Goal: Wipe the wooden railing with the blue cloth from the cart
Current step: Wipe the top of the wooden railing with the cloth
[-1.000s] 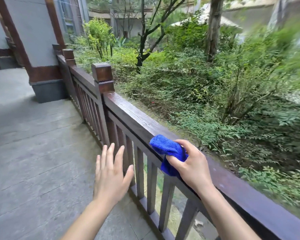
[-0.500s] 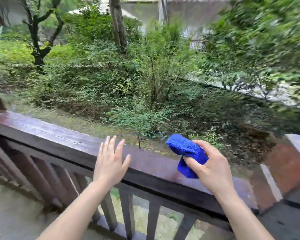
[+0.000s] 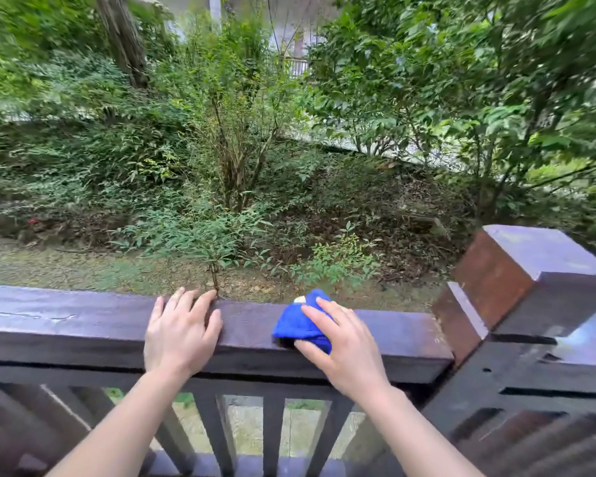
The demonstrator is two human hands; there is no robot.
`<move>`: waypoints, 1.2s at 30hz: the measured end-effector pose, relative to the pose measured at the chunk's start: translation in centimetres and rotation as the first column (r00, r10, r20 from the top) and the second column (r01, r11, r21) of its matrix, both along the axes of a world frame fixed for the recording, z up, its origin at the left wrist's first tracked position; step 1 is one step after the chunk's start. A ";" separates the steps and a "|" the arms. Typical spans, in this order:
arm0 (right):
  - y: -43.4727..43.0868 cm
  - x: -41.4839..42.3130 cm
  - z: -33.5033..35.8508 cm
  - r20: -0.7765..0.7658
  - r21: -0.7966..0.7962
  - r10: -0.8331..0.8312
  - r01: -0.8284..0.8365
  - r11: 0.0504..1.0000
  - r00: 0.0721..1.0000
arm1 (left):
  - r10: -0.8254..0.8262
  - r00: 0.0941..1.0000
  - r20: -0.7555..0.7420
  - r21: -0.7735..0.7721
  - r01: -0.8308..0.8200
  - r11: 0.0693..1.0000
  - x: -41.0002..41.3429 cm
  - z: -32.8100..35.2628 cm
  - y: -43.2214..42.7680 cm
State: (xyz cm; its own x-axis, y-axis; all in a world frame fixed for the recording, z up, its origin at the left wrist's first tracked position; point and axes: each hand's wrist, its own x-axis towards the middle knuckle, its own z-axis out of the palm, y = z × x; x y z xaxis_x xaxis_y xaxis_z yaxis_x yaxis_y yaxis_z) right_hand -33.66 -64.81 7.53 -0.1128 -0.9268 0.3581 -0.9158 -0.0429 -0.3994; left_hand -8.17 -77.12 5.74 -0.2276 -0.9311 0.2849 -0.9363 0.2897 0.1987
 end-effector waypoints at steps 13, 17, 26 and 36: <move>-1.1 -0.4 -0.1 0.028 -0.109 -0.197 0.199 0.974 0.980 | 0.021 1.000 0.001 -0.005 -0.021 1.000 0.2 0.0 -0.1; -2.9 3.0 -1.3 -0.136 -0.043 0.074 -0.081 0.996 0.988 | 0.012 1.000 0.011 -0.019 -0.012 1.000 0.4 0.3 0.3; -5.5 8.3 -0.6 -0.102 0.021 0.122 -0.121 0.992 0.987 | -0.066 0.998 -0.016 0.016 0.066 0.998 0.8 0.7 0.2; -7.9 14.2 -1.0 -0.162 0.020 0.185 -0.184 0.983 0.969 | -0.060 0.996 -0.071 -0.419 0.025 0.908 11.1 -2.3 -2.2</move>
